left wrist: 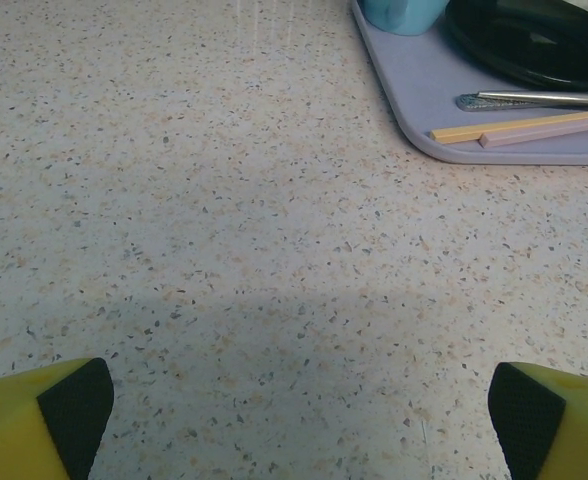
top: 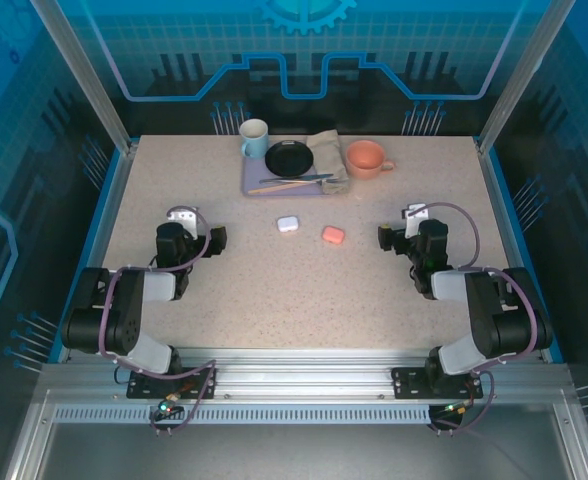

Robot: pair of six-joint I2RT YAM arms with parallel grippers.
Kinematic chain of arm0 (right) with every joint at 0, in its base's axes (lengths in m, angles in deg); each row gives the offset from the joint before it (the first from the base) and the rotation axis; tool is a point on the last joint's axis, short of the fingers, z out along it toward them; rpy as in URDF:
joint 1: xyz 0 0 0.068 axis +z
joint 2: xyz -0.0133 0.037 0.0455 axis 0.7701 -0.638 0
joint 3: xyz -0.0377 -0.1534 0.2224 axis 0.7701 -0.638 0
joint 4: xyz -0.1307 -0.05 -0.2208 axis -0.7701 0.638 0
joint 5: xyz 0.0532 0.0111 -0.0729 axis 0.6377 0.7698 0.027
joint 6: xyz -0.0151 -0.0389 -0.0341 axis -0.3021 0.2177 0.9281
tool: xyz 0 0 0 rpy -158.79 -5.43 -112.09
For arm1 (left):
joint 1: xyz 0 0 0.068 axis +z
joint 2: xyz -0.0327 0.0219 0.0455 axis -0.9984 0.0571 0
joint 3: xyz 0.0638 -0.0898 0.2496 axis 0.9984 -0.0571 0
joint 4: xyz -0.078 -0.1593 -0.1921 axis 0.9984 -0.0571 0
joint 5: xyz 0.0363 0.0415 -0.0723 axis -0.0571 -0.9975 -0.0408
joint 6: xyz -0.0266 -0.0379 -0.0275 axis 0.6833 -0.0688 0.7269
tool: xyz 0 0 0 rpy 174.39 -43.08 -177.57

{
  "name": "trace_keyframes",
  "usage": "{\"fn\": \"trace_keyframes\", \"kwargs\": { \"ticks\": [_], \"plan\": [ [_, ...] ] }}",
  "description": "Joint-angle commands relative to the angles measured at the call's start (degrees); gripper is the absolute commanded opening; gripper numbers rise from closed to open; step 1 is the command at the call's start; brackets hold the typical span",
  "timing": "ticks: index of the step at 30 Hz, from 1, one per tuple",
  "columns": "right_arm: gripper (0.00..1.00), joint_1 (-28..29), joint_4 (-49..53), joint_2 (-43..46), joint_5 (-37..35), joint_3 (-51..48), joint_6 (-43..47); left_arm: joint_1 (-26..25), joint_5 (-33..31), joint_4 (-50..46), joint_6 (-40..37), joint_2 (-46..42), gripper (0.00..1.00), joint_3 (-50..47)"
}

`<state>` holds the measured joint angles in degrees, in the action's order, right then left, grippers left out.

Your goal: Insert the wireless bluetooth earbuds into the charging case

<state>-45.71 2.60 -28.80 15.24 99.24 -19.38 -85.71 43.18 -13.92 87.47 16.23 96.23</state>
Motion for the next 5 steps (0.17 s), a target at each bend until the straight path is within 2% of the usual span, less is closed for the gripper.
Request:
{"fn": "trace_keyframes", "kwargs": {
  "ticks": [1, 5],
  "plan": [
    [1.0, -1.35, -1.02, -0.25, 2.15, 1.06, 0.41, 0.39, 1.25, 1.55, 0.48, 0.0, 0.99, 1.34],
    [1.0, -1.32, -1.77, -0.05, 2.34, 0.63, 0.51, 0.52, 1.11, 1.53, 0.66, -0.01, 0.99, 1.41]
  ]
}}
